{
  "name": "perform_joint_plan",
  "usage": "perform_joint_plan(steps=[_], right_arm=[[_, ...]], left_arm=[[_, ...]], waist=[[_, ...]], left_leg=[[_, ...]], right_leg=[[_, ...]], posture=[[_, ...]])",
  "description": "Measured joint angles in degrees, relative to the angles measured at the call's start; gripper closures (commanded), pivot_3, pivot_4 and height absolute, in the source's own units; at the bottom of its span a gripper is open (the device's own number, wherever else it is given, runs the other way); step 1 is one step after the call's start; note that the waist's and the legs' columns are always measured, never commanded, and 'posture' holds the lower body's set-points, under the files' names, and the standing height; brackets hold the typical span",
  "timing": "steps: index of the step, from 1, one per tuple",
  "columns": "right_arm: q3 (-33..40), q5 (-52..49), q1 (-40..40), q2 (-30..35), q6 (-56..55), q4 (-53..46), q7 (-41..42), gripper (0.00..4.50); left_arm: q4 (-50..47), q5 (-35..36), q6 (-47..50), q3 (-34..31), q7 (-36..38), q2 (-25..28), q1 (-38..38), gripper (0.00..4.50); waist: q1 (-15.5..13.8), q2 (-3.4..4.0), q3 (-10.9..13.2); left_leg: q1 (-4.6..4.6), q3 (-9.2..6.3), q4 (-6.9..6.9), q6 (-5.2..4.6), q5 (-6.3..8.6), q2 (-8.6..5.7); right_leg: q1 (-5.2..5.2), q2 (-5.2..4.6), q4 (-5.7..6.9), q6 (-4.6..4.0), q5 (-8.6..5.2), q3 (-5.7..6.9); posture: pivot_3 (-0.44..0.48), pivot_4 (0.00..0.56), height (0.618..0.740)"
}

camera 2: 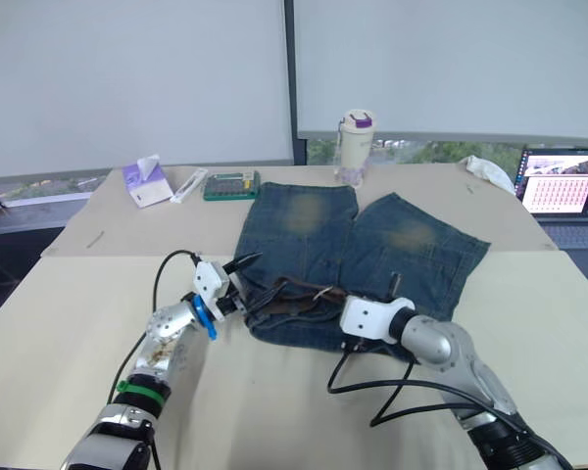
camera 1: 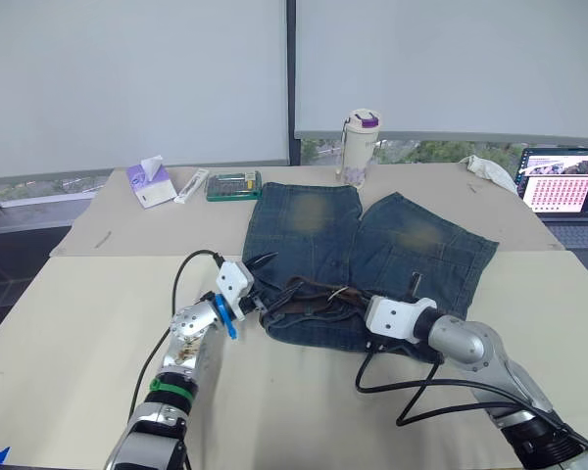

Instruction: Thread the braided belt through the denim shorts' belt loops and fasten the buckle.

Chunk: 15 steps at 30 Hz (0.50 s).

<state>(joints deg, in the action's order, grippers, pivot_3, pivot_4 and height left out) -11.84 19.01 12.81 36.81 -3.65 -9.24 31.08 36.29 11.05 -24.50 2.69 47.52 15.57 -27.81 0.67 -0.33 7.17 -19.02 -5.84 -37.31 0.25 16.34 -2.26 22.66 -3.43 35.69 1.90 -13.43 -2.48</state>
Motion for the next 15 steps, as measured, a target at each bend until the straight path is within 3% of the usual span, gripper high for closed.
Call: perform_joint_plan(steps=[11, 15], right_arm=[[2.33, -0.61, -1.0, 1.58, -1.09, -0.67, 0.69, 4.5], [7.16, -4.34, -5.12, 5.33, -2.49, -2.94, 2.56, 4.5]], left_arm=[[1.99, -7.2, 4.95, 5.1, -2.27, -0.08, -1.75, 0.05], [2.01, -9.48, 5.41, 7.02, -3.02, 1.16, -2.66, 0.05]], waist=[[-0.74, 0.05, -0.03], [-0.85, 0.05, -0.1]], left_leg=[[0.42, 0.0, 0.13, -0.01, 0.01, -0.03], [0.58, 0.05, 0.24, -0.02, 0.02, -0.02]], right_leg=[[-0.5, -0.05, -0.31, 0.01, -0.01, 0.0], [-0.65, -0.05, -0.4, 0.02, -0.02, -0.04]], posture=[[0.0, 0.15, 0.74], [0.0, 0.15, 0.74]])
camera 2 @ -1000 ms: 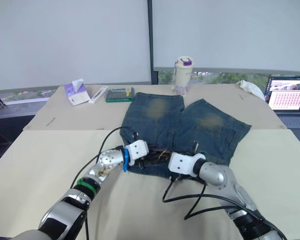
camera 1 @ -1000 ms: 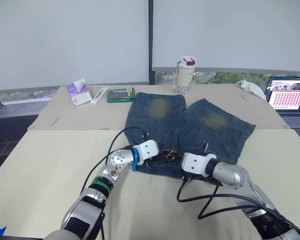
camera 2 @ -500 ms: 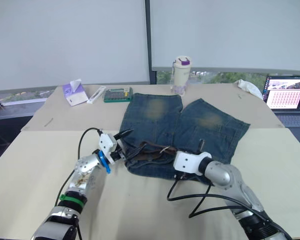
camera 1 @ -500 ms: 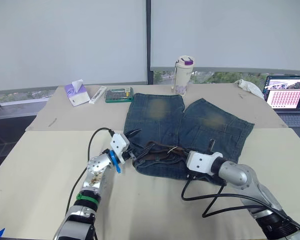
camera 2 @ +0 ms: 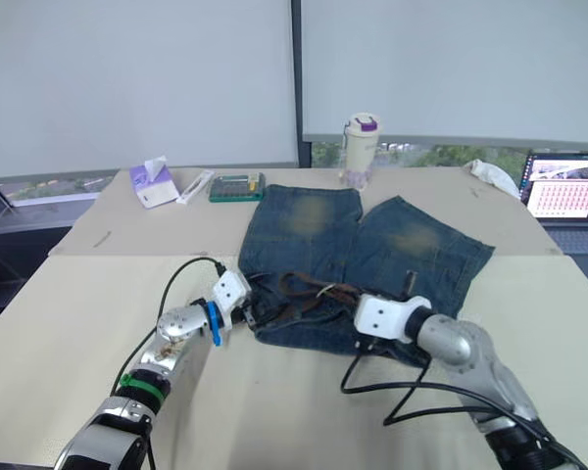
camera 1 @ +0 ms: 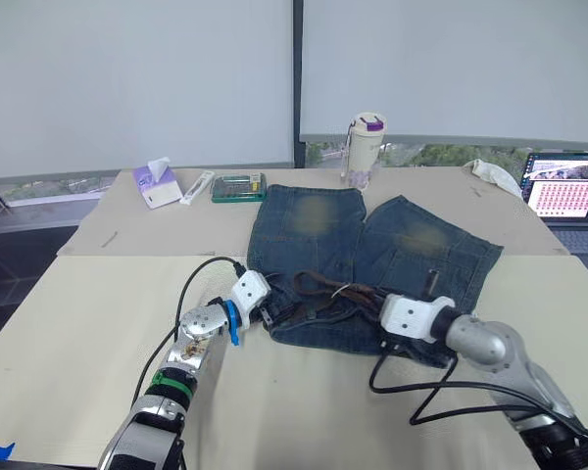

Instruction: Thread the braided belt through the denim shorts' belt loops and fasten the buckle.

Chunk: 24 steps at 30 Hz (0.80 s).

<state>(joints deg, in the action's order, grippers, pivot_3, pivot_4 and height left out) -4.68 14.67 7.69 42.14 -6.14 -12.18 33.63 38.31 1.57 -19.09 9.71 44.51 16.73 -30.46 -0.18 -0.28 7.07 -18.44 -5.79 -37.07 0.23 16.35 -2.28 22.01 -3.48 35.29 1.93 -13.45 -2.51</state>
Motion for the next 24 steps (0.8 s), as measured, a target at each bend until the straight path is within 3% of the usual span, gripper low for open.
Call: perform_joint_plan(steps=[7, 15, 21, 24], right_arm=[[12.89, -8.82, -8.98, 5.92, -1.62, -1.64, 4.41, 4.5], [27.04, -9.19, -20.7, 14.87, -9.19, 8.43, 7.77, 4.5], [29.21, -11.19, -23.61, 15.05, -12.25, 9.43, 9.01, 4.5], [30.35, -16.13, -23.86, 11.58, -7.99, 6.5, 9.22, 4.5]], left_arm=[[0.48, -1.39, 0.29, 1.49, -0.72, 1.38, -0.29, 0.05], [0.67, -1.52, 0.44, 1.93, -1.09, 1.9, -0.06, 0.05], [0.72, -0.96, 0.21, 1.55, -0.71, 1.9, 0.03, 0.05], [0.43, 3.26, 0.05, -0.88, 3.0, 1.9, 1.72, 0.05]], waist=[[0.72, 0.15, -0.33], [1.03, 0.15, -0.32], [0.99, 0.15, -0.32], [1.22, 0.13, -0.3]], left_leg=[[0.07, 0.06, 0.13, -0.05, 0.03, 0.05], [0.33, 0.12, 0.23, -0.31, 0.21, 0.09], [0.31, 0.12, 0.23, -0.3, 0.21, 0.08], [0.27, 0.03, 0.23, -0.31, 0.24, 0.2]], right_leg=[[-0.12, 0.02, -0.04, 0.08, -0.06, -0.06], [-0.79, 0.03, -0.19, 0.62, -0.55, -0.07], [-0.81, -0.02, -0.21, 0.64, -0.56, -0.09], [-0.77, 0.01, -0.24, 0.64, -0.57, -0.09]], posture=[[0.0, 0.15, 0.74], [0.0, 0.15, 0.74], [0.0, 0.15, 0.74], [0.0, 0.15, 0.74]])
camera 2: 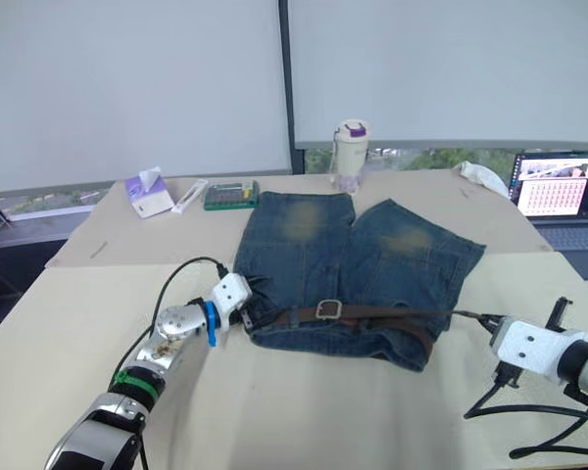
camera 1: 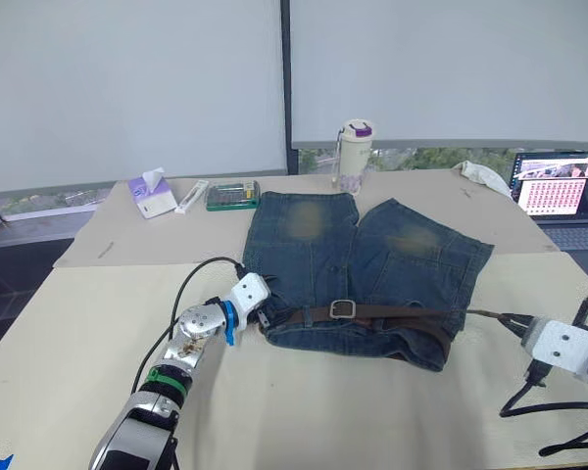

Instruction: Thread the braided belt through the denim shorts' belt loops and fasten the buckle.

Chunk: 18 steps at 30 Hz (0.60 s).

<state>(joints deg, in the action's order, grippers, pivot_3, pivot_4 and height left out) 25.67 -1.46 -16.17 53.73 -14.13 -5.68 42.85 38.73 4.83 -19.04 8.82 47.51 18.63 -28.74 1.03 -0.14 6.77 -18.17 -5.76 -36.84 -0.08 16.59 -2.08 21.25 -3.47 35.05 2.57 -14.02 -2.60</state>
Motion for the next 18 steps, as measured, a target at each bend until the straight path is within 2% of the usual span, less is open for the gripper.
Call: perform_joint_plan(steps=[1, 4, 8, 11, 14, 18], right_arm=[[0.09, -1.98, -1.05, -0.76, 2.56, -1.36, 0.9, 3.71], [1.19, -9.23, -4.87, -2.83, 9.78, -3.73, 4.54, 2.7], [2.89, -19.41, -9.95, -6.37, 17.62, -4.8, 10.42, 1.31], [4.08, -23.5, -11.12, -8.09, 18.18, -4.39, 13.74, 0.32], [4.99, -26.3, -12.24, -8.73, 19.05, -2.13, 17.11, 0.32], [5.6, -28.52, -9.0, -10.11, 19.08, 3.35, 19.44, 0.32]], left_arm=[[-0.94, 1.96, 0.01, -0.95, 2.14, 0.1, 0.88, 0.0], [-6.33, 7.73, 3.29, -3.45, 7.49, 1.86, 5.52, 0.0], [-21.06, 17.37, 16.31, -6.4, 14.17, 7.54, 15.73, 0.0], [-29.84, 20.87, 21.4, -8.31, 16.94, 12.47, 21.01, 0.0], [-35.55, 23.66, 26.75, -10.56, 18.45, 16.56, 26.31, 0.0], [-41.09, 23.01, 30.1, -11.03, 14.82, 16.88, 33.0, 0.0]], waist=[[0.0, 0.02, 0.01], [-0.08, 0.03, 0.06], [-0.09, 0.05, 0.5], [-0.22, -0.06, 0.66], [-0.42, 0.05, 0.73], [-0.48, 0.06, 0.76]], left_leg=[[-0.04, -0.04, 0.0, 0.0, 0.02, 0.03], [-0.15, -0.26, 0.0, -0.04, 0.05, 0.05], [-0.16, -0.28, 0.0, -0.15, 0.14, 0.05], [-0.18, -0.24, 0.0, -0.14, 0.14, 0.0], [-0.19, -0.24, 0.01, -0.14, 0.14, -0.02], [-0.26, -0.17, 0.01, -0.14, 0.14, -0.1]], right_leg=[[0.03, -0.02, 0.0, -0.02, -0.01, -0.01], [0.11, -0.07, -0.03, -0.32, 0.16, -0.06], [0.16, -0.17, -0.03, -0.43, 0.19, -0.16], [0.38, -0.27, -0.03, -0.04, -0.04, -0.16], [0.41, -0.4, -0.02, -0.02, -0.07, -0.13], [0.41, -0.61, -0.03, 0.05, -0.12, -0.14]], posture=[[0.0, 0.15, 0.74], [0.0, 0.15, 0.74], [0.0, 0.15, 0.74], [0.0, 0.15, 0.74], [0.0, 0.15, 0.74], [0.0, 0.15, 0.74]])
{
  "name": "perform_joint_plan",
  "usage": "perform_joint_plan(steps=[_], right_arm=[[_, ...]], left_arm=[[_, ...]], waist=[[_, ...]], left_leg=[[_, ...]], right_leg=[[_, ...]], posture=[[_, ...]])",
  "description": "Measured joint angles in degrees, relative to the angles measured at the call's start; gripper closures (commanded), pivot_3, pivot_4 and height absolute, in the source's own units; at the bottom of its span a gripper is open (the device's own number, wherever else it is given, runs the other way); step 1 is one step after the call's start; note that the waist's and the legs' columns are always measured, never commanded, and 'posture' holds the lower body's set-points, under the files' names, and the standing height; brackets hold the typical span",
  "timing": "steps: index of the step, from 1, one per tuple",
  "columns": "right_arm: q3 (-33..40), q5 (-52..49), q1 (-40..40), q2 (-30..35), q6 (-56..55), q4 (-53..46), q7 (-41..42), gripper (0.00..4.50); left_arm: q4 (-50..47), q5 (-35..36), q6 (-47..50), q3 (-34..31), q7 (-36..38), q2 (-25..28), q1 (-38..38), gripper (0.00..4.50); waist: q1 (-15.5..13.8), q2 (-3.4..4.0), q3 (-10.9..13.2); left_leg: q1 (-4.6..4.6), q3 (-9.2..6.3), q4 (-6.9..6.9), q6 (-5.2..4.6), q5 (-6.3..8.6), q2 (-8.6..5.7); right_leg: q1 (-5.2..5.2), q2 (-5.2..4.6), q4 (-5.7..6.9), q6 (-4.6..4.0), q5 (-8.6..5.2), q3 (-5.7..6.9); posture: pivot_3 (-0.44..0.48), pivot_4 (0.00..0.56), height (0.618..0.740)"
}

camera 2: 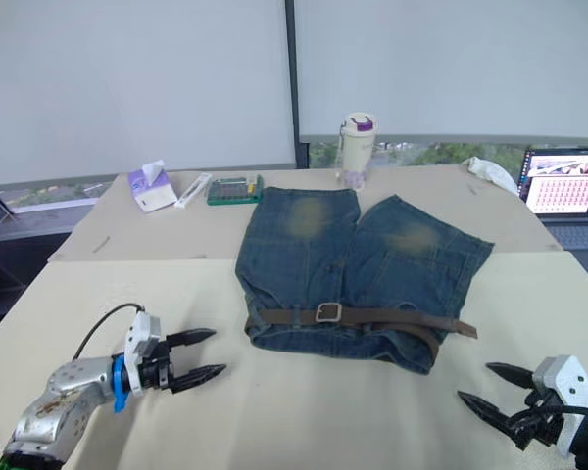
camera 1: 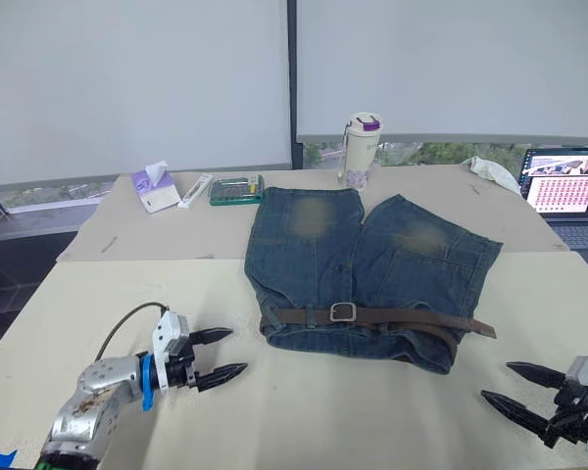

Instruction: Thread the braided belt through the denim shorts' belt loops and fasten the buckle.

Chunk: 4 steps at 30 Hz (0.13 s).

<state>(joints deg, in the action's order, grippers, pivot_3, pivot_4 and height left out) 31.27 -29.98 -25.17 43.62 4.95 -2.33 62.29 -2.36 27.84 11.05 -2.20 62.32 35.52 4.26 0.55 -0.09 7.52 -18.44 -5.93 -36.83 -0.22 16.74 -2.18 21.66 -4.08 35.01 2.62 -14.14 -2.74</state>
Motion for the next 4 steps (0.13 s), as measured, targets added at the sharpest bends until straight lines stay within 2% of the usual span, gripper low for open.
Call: perform_joint_plan(steps=[4], right_arm=[[1.26, -0.18, 2.14, 0.03, -0.04, 3.83, 0.88, 0.32]], left_arm=[[-2.43, -2.07, 0.68, 0.3, -3.91, -0.93, 2.06, 0.0]], waist=[[-0.32, 0.0, 0.02]], left_leg=[[-0.02, 0.01, 0.0, 0.01, 0.0, -0.03]], right_leg=[[0.02, -0.03, 0.0, 0.01, -0.02, 0.05]], posture=[[0.0, 0.15, 0.74]])
